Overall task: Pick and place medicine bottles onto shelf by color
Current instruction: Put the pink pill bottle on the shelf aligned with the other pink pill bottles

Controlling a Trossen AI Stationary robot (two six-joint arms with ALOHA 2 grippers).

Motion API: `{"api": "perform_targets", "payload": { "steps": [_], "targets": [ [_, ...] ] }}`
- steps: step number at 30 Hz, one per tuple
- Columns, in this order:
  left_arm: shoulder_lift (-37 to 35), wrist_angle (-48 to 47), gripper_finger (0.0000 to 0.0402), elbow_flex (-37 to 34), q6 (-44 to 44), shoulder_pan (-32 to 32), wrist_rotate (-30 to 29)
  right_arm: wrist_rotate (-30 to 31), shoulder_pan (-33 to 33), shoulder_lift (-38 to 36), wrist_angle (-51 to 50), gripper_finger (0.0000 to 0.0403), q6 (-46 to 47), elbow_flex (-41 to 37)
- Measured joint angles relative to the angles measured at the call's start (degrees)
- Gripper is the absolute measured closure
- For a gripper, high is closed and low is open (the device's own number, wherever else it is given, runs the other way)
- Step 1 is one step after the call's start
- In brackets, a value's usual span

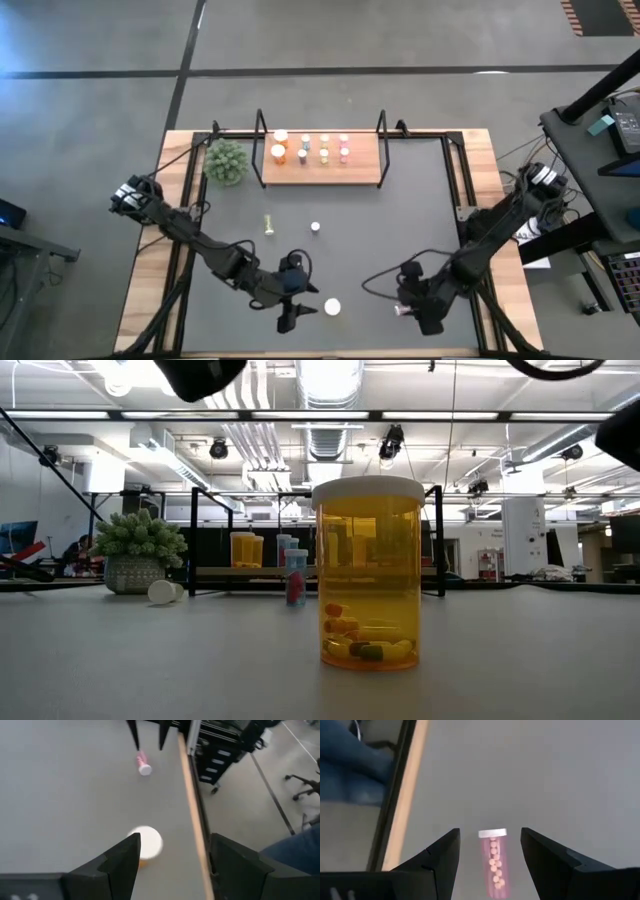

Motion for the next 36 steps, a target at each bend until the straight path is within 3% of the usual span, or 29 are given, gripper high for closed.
{"api": "perform_targets", "payload": {
  "steps": [7,14,19,28,36],
  "targets": [
    [-0.02,0.02,0.0178,-0.04,0.02,-3.07,0.01,-0.87,-0.04,9.01,-1.39,0.0202,-3.24,5.07],
    [-0.02,0.02,0.0178,-0.23,0.02,-4.09,0.01,-1.24,-0.04,14.22,-13.37,0.0202,-3.69,10.98],
    [-0.02,0.02,0.0178,-0.5,0.04,-4.4,0.01,-3.24,-0.04,16.99,-14.45,0.0202,-3.63,11.24],
    [-0.04,0.02,0.0178,-0.74,0.04,-4.58,-0.11,-5.45,0.2,19.01,-14.37,0.0204,-2.55,10.9],
    [-0.04,0.04,0.0178,-0.74,0.09,-4.58,-1.5,-5.49,0.2,19.07,-14.45,0.0245,-1.01,10.83]
  ]
}}
